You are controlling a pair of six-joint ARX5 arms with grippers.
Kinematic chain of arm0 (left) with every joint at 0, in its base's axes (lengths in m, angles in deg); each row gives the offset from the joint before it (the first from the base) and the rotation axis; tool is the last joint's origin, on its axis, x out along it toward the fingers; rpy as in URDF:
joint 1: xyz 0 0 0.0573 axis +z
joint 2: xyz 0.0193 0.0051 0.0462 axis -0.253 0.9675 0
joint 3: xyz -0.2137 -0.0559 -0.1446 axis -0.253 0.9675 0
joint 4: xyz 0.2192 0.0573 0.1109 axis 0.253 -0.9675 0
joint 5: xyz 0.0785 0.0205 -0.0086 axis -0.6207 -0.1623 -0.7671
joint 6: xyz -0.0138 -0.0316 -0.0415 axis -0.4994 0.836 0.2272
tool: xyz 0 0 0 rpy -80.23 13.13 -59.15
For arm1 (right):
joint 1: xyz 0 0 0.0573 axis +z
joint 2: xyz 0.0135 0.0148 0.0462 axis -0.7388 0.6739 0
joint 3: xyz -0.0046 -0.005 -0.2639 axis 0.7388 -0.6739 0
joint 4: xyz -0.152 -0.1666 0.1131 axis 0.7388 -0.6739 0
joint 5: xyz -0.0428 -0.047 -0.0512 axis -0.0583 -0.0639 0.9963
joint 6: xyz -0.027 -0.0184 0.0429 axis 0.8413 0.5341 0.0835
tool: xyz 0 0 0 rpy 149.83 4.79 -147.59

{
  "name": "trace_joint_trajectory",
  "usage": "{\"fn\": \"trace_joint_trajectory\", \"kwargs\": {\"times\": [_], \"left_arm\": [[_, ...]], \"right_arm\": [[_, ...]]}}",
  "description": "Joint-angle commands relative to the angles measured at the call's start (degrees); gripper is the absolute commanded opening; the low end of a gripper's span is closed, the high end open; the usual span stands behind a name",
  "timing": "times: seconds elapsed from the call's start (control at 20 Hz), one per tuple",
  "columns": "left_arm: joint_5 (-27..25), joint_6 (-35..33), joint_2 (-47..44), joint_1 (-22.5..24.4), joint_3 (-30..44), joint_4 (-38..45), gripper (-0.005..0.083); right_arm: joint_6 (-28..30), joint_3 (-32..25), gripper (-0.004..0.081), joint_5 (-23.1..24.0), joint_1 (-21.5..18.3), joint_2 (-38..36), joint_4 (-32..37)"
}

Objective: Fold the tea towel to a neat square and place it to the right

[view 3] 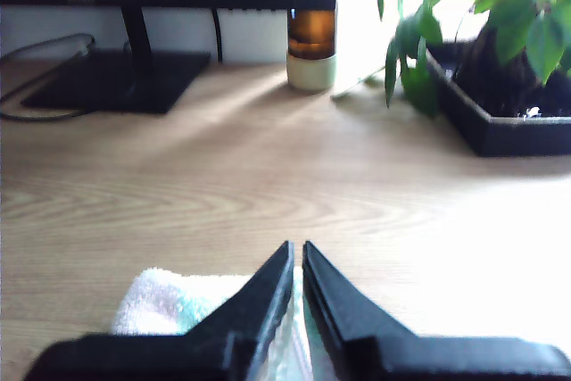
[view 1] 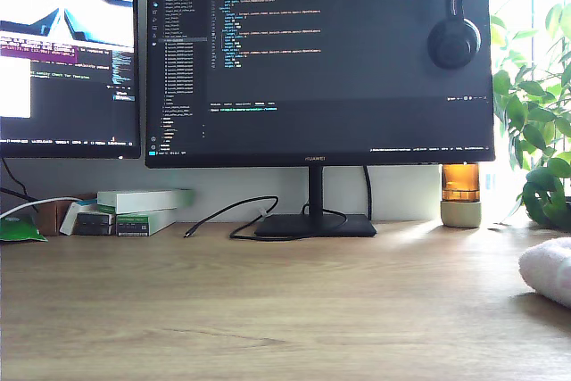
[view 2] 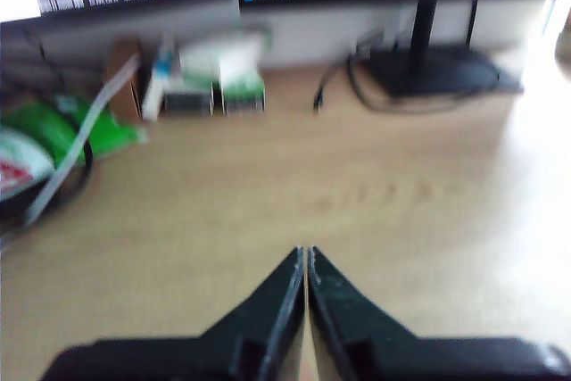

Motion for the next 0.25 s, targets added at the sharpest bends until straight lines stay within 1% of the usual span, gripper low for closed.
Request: {"fn": "trace_joint_trajectory", "kwargs": {"times": [0.0, 0.2], "left_arm": [[0.13, 0.07, -0.31, 0.07, 0.52, -1.70, -0.0019], [0.13, 0.07, -0.28, 0.07, 0.52, -1.88, -0.0019]], "right_arm": [[-0.04, -0.63, 0.0022, -0.07, -0.07, 0.35, 0.42], [-0.07, -0.63, 0.0022, -0.07, -0.07, 0.35, 0.39]]}}
